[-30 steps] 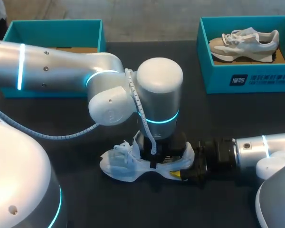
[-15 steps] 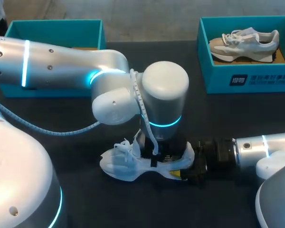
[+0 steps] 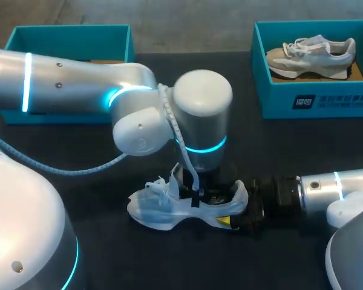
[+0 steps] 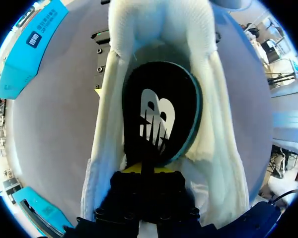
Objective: Take the shoe out of the shoebox, open the shoe tongue, remove and reinsert the insole, then place the shoe into the shoebox
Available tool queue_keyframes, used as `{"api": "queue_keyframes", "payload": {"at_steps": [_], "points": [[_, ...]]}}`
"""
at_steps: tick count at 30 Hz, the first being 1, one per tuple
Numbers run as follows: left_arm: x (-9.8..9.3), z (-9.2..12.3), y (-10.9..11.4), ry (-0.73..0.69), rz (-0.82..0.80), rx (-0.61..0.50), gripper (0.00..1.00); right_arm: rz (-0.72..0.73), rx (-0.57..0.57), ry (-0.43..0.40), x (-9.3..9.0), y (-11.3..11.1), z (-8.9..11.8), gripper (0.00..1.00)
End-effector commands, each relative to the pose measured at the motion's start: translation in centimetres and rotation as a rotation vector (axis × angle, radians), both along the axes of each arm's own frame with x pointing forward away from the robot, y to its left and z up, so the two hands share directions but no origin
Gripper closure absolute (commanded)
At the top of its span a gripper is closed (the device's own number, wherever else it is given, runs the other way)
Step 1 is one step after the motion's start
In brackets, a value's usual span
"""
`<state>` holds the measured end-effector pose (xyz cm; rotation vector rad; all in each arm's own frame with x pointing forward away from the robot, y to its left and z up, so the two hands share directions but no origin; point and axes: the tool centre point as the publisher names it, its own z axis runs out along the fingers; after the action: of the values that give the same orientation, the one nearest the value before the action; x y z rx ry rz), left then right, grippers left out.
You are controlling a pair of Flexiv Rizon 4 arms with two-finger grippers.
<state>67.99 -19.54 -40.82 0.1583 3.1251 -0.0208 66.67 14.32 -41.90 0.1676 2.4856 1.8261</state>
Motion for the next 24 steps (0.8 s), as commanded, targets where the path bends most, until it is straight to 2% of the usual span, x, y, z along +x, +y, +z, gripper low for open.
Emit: {"api": "queue_keyframes", "payload": {"at_steps": [1,9,24], "points": [[0.7,1.1,1.1,0.077,-0.024,-0.131,1.0,-0.001,-0.002,-0.001,-0.2,0.1,0.1,1.0],[-0.1,2.9,1.5,0.152,-0.065,-0.229,1.0,-0.001,-0.002,-0.001,-0.2,0.1,0.1,1.0],[-1.1,4.3,1.2,0.301,-0.169,-0.349,1.0,-0.001,-0.002,-0.001,-0.2,0.1,0.1,1.0]]}}
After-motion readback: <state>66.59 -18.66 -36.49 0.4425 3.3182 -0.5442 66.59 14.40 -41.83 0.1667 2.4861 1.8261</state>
